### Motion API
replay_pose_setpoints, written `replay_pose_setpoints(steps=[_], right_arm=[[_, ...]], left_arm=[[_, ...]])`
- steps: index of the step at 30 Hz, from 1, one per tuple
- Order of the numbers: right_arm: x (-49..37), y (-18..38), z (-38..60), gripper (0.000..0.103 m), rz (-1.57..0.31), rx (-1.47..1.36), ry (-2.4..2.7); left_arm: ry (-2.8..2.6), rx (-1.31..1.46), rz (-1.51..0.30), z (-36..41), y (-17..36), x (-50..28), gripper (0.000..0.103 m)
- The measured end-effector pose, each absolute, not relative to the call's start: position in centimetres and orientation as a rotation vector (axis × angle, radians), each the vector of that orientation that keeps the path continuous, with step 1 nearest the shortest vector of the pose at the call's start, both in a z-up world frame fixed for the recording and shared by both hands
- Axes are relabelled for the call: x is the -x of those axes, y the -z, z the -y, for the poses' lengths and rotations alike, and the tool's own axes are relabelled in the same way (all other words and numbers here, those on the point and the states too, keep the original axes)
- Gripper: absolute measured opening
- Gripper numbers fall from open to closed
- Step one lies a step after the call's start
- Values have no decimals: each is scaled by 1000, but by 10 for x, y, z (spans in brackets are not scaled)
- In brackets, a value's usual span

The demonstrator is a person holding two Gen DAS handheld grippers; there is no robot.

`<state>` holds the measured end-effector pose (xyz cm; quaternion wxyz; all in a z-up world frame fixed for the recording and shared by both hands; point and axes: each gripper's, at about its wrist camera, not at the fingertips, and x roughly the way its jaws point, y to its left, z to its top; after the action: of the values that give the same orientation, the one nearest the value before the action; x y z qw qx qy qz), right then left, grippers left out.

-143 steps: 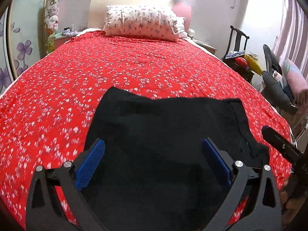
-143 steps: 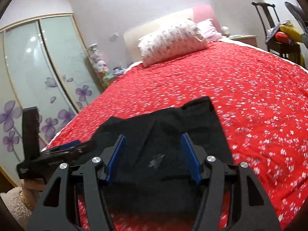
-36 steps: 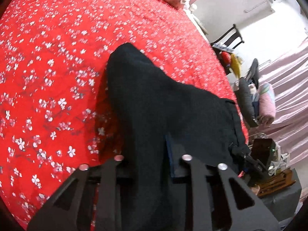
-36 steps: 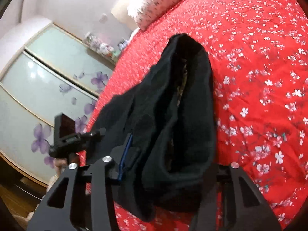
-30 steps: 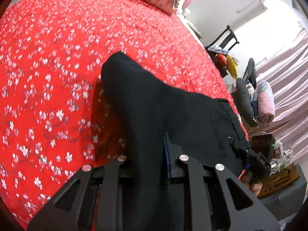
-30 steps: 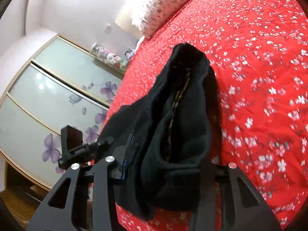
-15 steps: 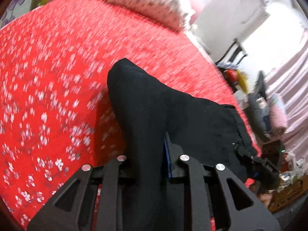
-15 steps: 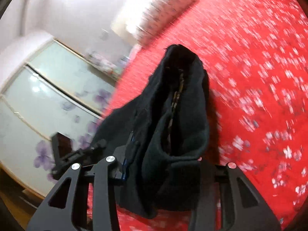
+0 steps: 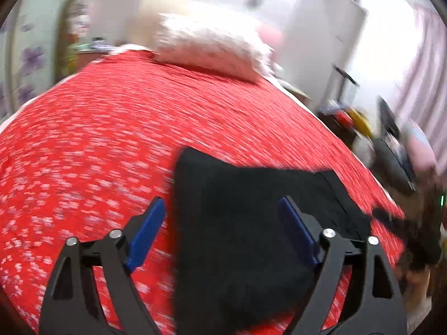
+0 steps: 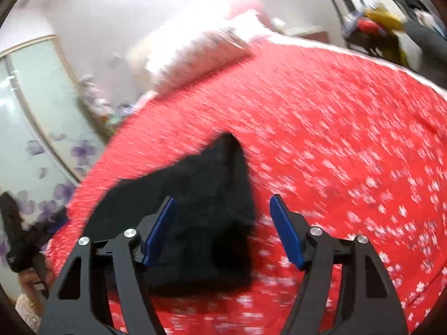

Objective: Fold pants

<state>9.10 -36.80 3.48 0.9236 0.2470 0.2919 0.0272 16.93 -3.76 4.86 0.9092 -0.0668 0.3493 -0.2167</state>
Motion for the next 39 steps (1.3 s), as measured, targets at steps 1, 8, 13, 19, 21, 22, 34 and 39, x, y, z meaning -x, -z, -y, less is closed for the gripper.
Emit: replay_pose_setpoints(steps=[1, 8, 13, 19, 21, 22, 34, 39], right_arm=[[-90, -38, 361, 75, -582, -502, -110], [-63, -58, 340, 66, -432, -341, -81], [-93, -23, 314, 87, -701, -222, -115], [-104, 9, 333, 93, -814, -362, -80], [-93, -1, 333, 91, -765, -386, -62], [-80, -9, 330, 91, -709, -367, -48], [14, -20, 244, 96, -447, -21, 51], [28, -13, 237, 96, -471, -39, 71]], left_arm=[[478, 120, -749, 48, -44, -166, 86], [454, 13, -866, 80, 8, -165, 89], [451, 0, -848, 84, 14, -162, 97], [429, -10, -830, 88, 14, -162, 101], [411, 19, -796, 81, 7, -146, 101], [405, 26, -780, 79, 2, -138, 101], [271, -17, -640, 51, -8, -20, 101], [233, -36, -647, 46, -1, -14, 101]])
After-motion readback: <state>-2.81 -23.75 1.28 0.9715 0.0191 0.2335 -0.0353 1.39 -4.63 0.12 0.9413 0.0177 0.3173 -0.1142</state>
